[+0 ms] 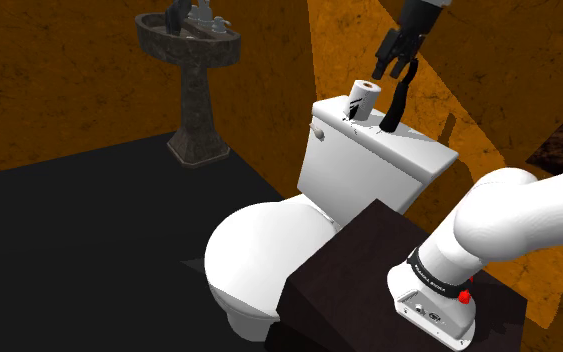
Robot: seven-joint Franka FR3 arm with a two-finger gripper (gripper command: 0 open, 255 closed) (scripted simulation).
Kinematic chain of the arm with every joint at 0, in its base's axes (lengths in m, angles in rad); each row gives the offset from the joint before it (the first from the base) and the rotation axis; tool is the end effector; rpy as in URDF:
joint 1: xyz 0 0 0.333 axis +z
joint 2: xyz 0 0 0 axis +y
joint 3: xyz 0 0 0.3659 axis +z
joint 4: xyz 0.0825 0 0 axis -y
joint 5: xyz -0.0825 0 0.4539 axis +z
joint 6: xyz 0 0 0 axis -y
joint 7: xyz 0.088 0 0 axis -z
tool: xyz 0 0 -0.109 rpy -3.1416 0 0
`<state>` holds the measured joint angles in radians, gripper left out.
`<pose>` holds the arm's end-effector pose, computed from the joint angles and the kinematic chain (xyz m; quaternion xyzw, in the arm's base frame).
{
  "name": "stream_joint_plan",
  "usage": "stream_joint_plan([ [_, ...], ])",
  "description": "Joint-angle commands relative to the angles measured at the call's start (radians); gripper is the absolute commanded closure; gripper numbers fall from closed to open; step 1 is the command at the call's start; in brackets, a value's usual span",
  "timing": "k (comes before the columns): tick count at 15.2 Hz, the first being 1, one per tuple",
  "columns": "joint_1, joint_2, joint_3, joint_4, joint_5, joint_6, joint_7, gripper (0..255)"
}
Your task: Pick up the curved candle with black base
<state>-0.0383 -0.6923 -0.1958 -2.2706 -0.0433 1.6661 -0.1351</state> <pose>0.3697 -0.1145 0.6391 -0.9980 0.0285 -0.0452 0.0337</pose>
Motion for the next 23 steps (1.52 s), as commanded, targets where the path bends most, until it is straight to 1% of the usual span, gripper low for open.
stream_joint_plan([
  [1,-0.012,0.04,-0.032,0.042,-0.025,-0.004,-0.035,0],
  [6,-0.038,0.138,-0.115,0.143,-0.078,-0.006,-0.125,0],
  [11,-0.057,0.252,-0.198,0.267,-0.109,-0.009,-0.218,0],
  [16,-0.073,0.386,-0.284,0.416,-0.112,-0.015,-0.319,0],
  [20,-0.09,0.511,-0.357,0.556,-0.088,-0.027,-0.409,0],
  [21,-0.091,0.512,-0.357,0.557,-0.087,-0.027,-0.41,0],
  [23,-0.092,0.504,-0.356,0.522,-0.092,0.001,-0.406,0],
])
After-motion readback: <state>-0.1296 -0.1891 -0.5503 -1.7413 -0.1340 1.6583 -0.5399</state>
